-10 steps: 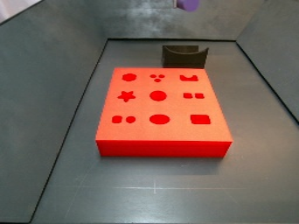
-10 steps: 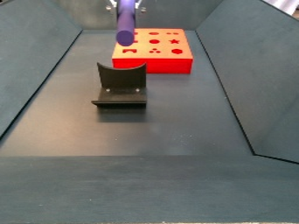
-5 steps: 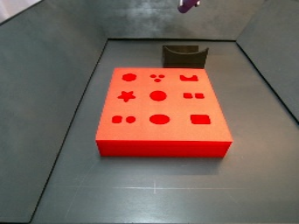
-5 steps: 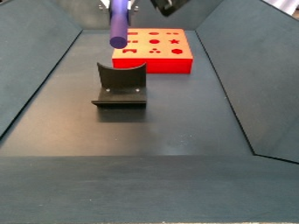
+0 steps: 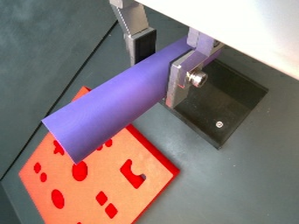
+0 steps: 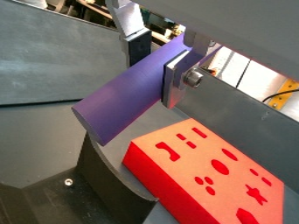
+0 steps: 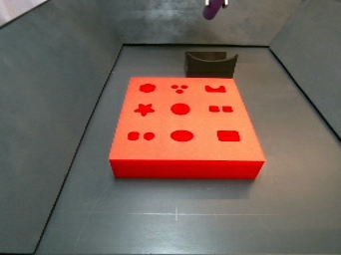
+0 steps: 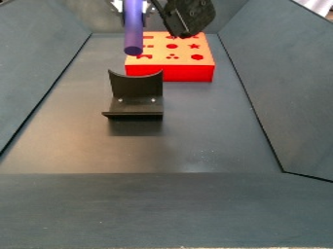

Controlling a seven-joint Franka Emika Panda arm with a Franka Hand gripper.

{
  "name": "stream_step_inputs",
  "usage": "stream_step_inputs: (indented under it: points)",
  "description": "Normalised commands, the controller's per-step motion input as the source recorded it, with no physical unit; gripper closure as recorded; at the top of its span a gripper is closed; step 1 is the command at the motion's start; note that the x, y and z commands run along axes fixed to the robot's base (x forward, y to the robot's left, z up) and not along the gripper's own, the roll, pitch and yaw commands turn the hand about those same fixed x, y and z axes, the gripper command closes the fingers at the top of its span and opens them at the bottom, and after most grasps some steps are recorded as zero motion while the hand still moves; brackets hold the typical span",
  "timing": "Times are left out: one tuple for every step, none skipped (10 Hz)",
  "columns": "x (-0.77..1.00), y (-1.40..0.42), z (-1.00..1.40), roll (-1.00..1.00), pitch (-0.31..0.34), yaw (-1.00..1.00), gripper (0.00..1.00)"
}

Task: Pick up the round object. Move up. Place the round object on the fixture. Regrasp the round object. Move to above the board. Insert the round object.
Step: Place the round object on the fixture.

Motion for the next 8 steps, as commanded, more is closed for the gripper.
stream_step_inputs:
  points:
    - [0.13, 0.14, -1.00, -1.00, 0.208, -0.06, 1.00]
    - [0.14, 0.14, -1.00, -0.98, 0.240, -0.11, 1.00]
    - [0.16, 0.14, -1.00, -0.83, 0.228, -0.14, 1.00]
    - [0.16, 0.14, -1.00, -0.67, 0.191, -0.17, 1.00]
    - [0.17, 0.14, -1.00, -0.50, 0.148, -0.20, 1.00]
    - [0.18, 0.14, -1.00, -0.28, 0.097, -0.22, 1.00]
    - [0.19, 0.13, -1.00, -0.18, 0.055, -0.22, 1.00]
    - [0.15, 0.11, -0.76, -0.16, 0.004, -0.20, 1.00]
